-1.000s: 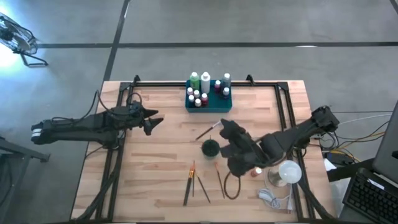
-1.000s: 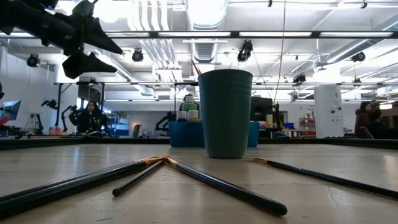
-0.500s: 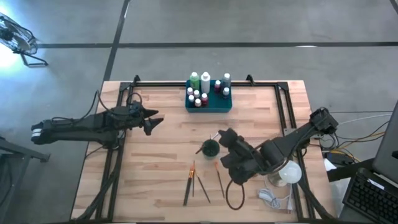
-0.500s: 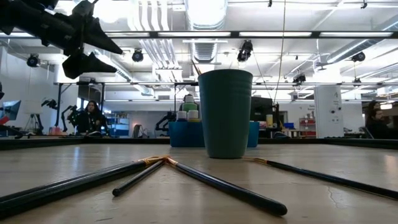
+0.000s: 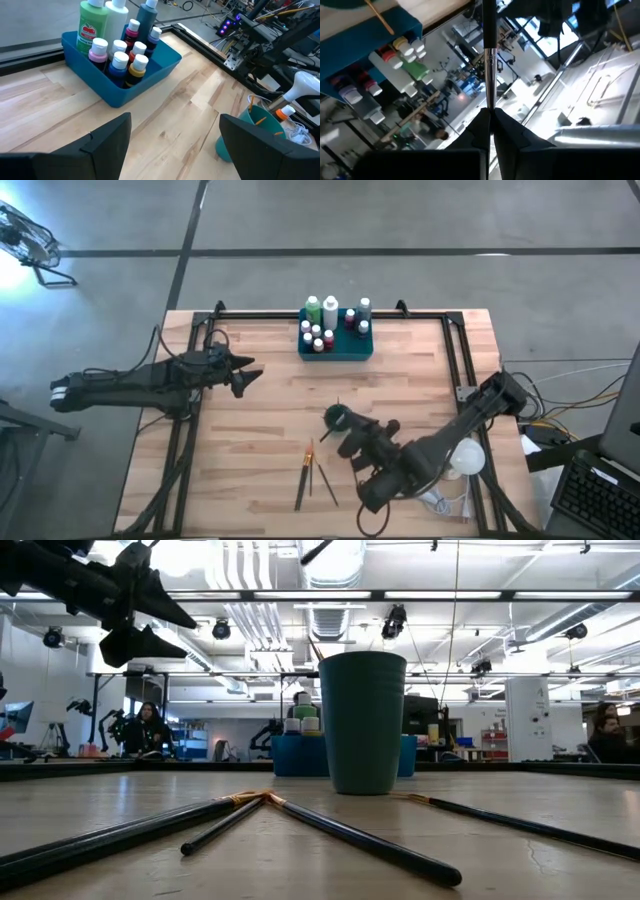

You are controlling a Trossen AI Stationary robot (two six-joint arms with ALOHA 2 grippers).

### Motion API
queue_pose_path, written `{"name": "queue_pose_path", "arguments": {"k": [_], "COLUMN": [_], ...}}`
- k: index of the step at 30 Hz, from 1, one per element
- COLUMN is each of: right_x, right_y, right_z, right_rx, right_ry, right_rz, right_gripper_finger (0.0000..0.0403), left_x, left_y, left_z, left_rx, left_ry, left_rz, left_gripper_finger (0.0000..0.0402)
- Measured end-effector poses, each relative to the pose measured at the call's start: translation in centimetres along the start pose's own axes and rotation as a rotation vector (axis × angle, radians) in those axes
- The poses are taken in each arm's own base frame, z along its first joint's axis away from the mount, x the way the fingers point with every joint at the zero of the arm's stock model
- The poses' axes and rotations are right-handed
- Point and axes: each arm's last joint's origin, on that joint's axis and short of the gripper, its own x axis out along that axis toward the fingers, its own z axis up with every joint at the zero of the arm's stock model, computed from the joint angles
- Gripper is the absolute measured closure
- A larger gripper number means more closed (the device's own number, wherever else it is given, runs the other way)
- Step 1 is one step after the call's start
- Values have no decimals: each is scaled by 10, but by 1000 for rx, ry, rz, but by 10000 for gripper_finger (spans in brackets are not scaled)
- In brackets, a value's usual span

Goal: Pick & Place Paint Supplies
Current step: Put the white paint brush into the green cup

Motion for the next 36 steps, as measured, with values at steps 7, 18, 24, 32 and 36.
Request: {"name": "queue_pose_path", "arguments": {"k": [7,18,24,32,36], "right_x": [-8,-3,22,31,35], "right_y": [8,14,20,30,36], "right_z": [19,6,-2,-7,-5], "right_rx": [-86,-124,-135,-153,-166], "right_ry": [-15,3,37,44,17], "right_rz": [-10,25,109,174,216], "right_gripper_finger": [395,395,395,395,395], "left_x": [0,0,0,0,0], "left_y": [0,0,0,0,0], "left_z": [0,0,0,0,0], "left_rx": [1,1,1,1,1], "left_ry": [2,2,2,2,2], "left_rz": [1,1,1,1,1], "left_gripper_finger": [94,94,94,94,94]}}
